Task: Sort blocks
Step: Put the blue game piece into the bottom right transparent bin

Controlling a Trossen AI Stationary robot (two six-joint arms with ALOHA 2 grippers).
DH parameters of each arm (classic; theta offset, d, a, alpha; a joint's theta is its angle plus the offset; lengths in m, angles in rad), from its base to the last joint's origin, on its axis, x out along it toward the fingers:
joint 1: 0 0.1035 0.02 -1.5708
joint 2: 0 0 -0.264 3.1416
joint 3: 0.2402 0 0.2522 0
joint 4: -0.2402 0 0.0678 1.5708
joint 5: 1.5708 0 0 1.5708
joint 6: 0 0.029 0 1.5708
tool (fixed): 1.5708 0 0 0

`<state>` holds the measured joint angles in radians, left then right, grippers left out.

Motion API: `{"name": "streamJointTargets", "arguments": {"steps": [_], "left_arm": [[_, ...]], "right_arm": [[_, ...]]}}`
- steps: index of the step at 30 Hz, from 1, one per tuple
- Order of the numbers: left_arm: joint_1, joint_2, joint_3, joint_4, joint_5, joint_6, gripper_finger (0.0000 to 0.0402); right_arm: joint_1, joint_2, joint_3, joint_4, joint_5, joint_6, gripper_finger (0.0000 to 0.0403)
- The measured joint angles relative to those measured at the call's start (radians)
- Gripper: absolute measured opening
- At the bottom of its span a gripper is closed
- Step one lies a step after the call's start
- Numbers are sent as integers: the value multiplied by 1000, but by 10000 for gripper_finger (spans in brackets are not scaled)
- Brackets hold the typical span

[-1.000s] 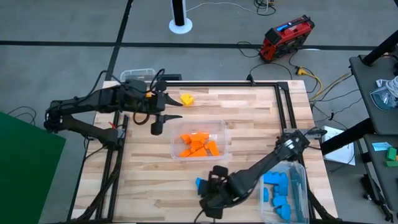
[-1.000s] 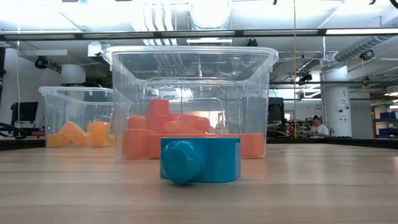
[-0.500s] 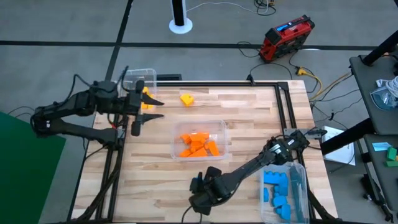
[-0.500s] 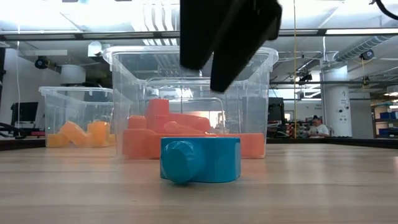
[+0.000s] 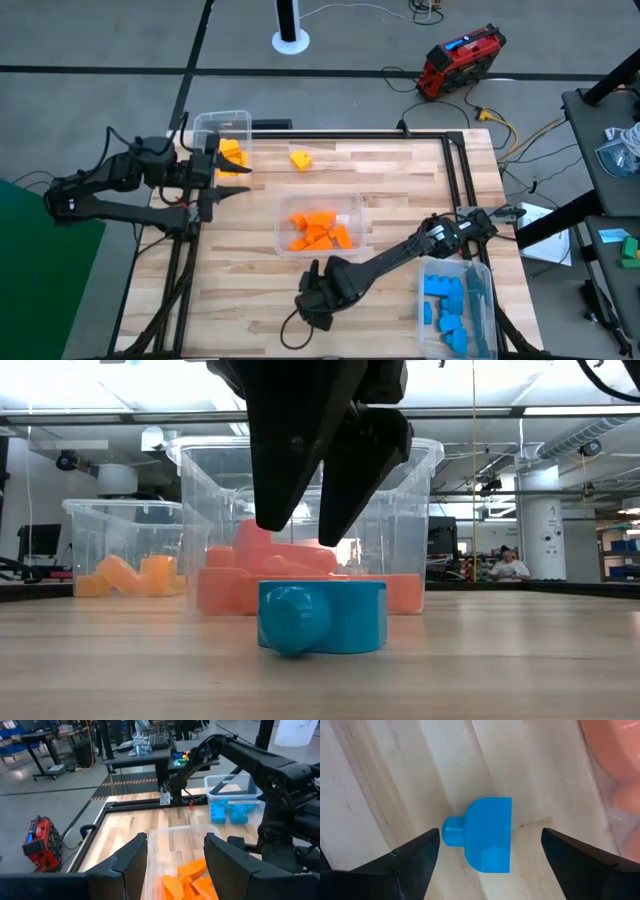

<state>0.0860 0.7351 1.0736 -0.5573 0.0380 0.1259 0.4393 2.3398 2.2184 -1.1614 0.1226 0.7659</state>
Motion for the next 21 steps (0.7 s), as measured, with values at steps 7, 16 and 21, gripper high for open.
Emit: {"name": "streamJointTargets", "arguments": {"steps": [7, 16, 21], "left_arm": [[0, -13, -16, -1, 0, -14, 173], [0, -8, -16, -2, 0, -14, 173], [0, 3, -16, -2, -1, -15, 173]], "right_arm": [[14, 0, -45, 54, -20, 8, 339], [21, 0, -179, 158, -26, 53, 341], [21, -2, -223, 215, -21, 57, 328]]}}
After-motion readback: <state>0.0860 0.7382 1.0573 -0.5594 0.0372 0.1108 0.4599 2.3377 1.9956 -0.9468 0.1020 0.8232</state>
